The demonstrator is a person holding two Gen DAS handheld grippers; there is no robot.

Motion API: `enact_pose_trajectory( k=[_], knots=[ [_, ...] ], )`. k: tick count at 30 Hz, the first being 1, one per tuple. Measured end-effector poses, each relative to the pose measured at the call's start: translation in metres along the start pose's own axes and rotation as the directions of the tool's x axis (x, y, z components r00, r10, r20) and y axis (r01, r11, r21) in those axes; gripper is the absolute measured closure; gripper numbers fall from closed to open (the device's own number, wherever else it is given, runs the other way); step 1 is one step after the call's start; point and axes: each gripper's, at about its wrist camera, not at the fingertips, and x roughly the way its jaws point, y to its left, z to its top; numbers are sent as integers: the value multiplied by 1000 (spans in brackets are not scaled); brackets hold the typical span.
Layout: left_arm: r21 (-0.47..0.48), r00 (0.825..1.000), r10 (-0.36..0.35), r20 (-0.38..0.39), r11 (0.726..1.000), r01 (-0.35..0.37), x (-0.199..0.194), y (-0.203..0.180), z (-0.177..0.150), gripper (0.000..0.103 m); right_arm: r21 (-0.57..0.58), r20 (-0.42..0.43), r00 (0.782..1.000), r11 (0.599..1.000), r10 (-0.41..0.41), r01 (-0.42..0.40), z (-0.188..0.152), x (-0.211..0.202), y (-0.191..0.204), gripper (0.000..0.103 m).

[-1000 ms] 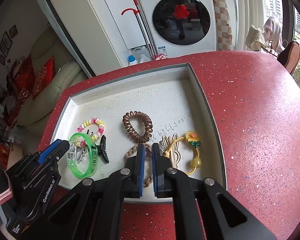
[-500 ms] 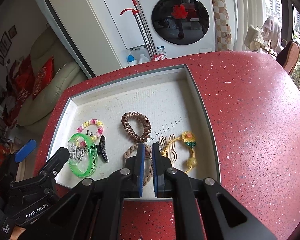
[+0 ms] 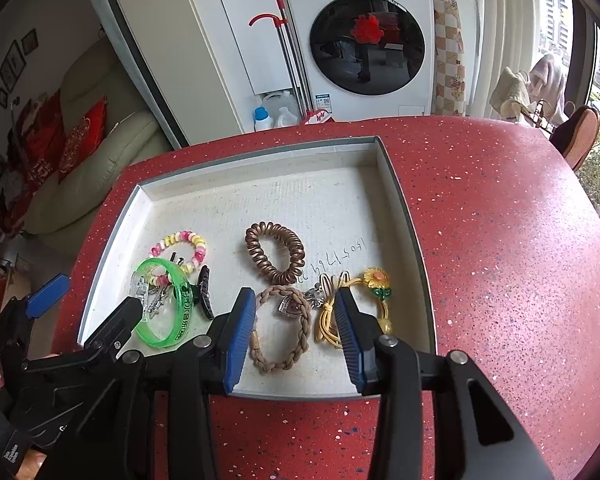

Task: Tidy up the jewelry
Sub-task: 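Lower the green bangle into the tray with the left tool while the right tool releases the braided bracelet there, then withdraw both open tools from the tray back over the table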

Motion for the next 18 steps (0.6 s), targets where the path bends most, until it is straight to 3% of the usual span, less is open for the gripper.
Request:
enact_pose_trajectory(
  k=[4, 6, 18],
  knots=[
    [-13, 1000, -5, -20, 1000, 4, 2, 3, -1, 0, -14, -3, 1000, 1000, -17, 17, 1, -2, 4, 30],
    [-14, 1000, -11, -25, 1000, 10, 2, 4, -2, 0, -22, -3, 1000, 1000, -20, 20, 2, -4, 7, 25],
    [0, 1000, 5, -15, 1000, -5, -7, 6, -5, 0, -29, 37, 999, 999, -21, 22, -1, -16, 11, 11]
  ],
)
